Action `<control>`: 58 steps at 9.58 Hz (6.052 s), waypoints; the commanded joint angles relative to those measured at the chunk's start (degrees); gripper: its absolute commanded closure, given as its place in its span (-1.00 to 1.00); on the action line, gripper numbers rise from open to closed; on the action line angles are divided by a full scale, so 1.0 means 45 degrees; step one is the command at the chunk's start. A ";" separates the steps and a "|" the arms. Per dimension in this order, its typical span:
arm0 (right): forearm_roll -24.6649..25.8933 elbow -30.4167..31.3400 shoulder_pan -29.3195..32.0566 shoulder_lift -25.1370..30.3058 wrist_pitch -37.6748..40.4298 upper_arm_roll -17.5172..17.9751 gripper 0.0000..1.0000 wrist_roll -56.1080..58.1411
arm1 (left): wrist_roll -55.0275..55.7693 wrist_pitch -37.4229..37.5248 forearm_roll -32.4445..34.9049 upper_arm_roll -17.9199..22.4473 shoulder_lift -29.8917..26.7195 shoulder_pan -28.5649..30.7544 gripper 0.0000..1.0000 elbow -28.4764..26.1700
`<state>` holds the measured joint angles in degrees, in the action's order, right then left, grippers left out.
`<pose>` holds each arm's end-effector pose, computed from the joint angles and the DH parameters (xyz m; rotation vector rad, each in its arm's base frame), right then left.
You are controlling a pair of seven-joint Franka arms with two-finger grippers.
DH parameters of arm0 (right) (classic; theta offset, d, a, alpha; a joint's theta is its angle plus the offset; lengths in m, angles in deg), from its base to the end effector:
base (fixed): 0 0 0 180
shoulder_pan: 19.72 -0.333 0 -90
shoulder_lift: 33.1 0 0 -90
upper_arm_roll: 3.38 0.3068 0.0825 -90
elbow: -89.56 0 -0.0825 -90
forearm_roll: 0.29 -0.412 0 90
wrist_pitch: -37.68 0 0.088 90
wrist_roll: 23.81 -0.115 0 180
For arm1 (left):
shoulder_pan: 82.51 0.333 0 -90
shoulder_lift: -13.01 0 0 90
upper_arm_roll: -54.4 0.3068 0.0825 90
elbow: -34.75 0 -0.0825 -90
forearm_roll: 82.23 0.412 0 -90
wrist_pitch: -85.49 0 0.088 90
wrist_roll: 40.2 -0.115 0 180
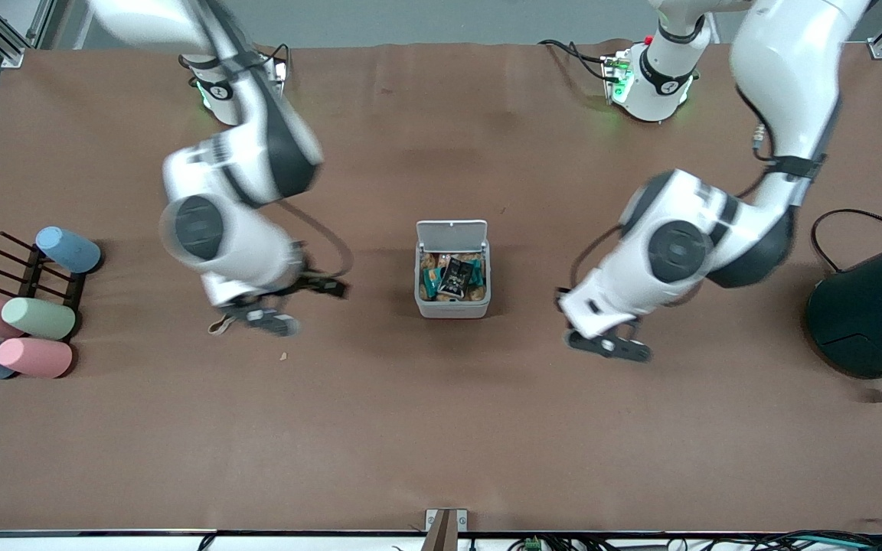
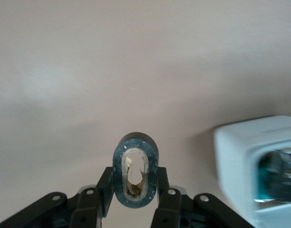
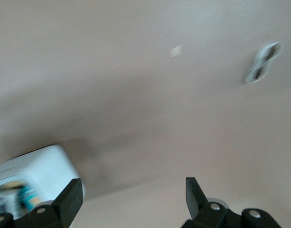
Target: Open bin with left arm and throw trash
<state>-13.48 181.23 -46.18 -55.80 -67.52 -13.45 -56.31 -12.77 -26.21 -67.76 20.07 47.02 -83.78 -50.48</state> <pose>0.6366 0.2199 0.3662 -3.0072 0.5326 0.3063 0.6253 -0.3460 0.3426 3.0670 -0.2510 -0.1059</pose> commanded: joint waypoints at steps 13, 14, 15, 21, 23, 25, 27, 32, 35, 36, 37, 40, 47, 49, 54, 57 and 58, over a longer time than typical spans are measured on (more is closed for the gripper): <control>0.1231 0.4531 0.3615 -0.2181 -0.8067 0.0245 0.54 0.1269 | 0.5314 0.0230 0.1532 0.0031 0.0550 -0.2340 -1.00 0.0364; 0.1193 0.4493 0.3595 -0.2183 -0.8048 0.0264 0.99 0.0685 | 0.4887 0.0348 0.1513 -0.0046 0.0103 -0.1524 -1.00 0.0365; 0.1192 0.4473 0.3459 -0.2202 -0.8048 0.0264 1.00 0.0428 | 0.4032 0.1045 0.1338 -0.0105 -0.0656 -0.0685 -1.00 0.0404; 0.1173 0.3717 0.3049 -0.1523 -0.5933 0.0400 1.00 -0.0473 | -0.3736 0.5283 -0.2095 0.1985 -0.5226 0.2044 -1.00 0.0873; 0.0785 0.0952 0.2154 -0.1324 -0.1739 0.0808 1.00 -0.2102 | -0.7290 0.5739 -0.2959 0.5117 -0.6673 0.0948 -1.00 0.0175; -0.0520 -0.1106 0.0829 -0.1401 -0.0568 0.1045 1.00 -0.3862 | -0.7443 0.5585 -0.2960 0.6412 -0.6952 0.0401 -1.00 0.0092; -0.1263 -0.1910 -0.0365 -0.1460 -0.0839 0.1084 1.00 -0.5503 | -0.6799 0.3798 -0.2863 0.6748 -0.7455 0.0243 -1.00 -0.0587; -0.1933 -0.2871 -0.3413 -0.3040 -0.5013 0.1065 1.00 -0.8616 | -0.6797 0.3513 -0.2960 0.6867 -0.7834 0.0084 -1.00 -0.1139; -0.1855 -0.2678 -0.4098 -0.3355 -0.5041 0.1065 0.99 -0.8461 | -0.6777 0.4525 -0.2941 0.6867 -0.7695 0.0124 -1.00 -0.0750; -0.1854 -0.2599 -0.4101 -0.3510 -0.5079 0.1065 0.98 -0.8423 | -0.6777 0.4587 -0.2941 0.6867 -0.7675 0.0144 -1.00 -0.0690; -0.1854 -0.2578 -0.4120 -0.3627 -0.5079 0.1065 0.89 -0.8403 | -0.6797 0.4588 -0.2941 0.6867 -0.7675 0.0144 -1.00 -0.0690; -0.1796 -0.2559 -0.4237 -0.3648 -0.5040 0.1045 -0.35 -0.8461 | -0.6758 0.4607 -0.2941 0.6867 -0.7675 0.0086 -1.00 -0.0690; -0.0577 -0.2075 -0.1176 0.0697 0.0833 0.0440 -0.61 -0.7271 | -0.6738 0.4704 -0.2941 0.6808 -0.7656 0.0046 -1.00 -0.0670; 0.0487 -0.0302 0.0033 0.2826 0.1730 0.0363 -0.59 -0.4439 | -0.6041 0.4743 -0.2941 0.6808 -0.7656 0.0105 -1.00 -0.0690; 0.1991 -0.0430 0.3668 0.5254 0.5540 0.0323 -0.79 0.3362 | -0.6484 0.4842 -0.2901 0.6867 -0.7500 0.0744 -1.00 -0.0670; 0.2540 -0.1090 0.4784 0.5435 0.6560 0.0303 -0.99 0.8381 | -0.6718 0.4783 -0.2883 0.6886 -0.7305 0.1023 -1.00 -0.0670; 0.2598 -0.1132 0.4825 0.5434 0.6562 0.0303 -0.99 0.8510 | -0.6680 0.4783 -0.2805 0.6887 -0.7285 0.1004 -1.00 -0.0670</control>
<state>-3.23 176.22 -25.31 -31.70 -38.38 -13.13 -20.95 -42.46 -5.35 -80.40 51.01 13.84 -79.00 -54.57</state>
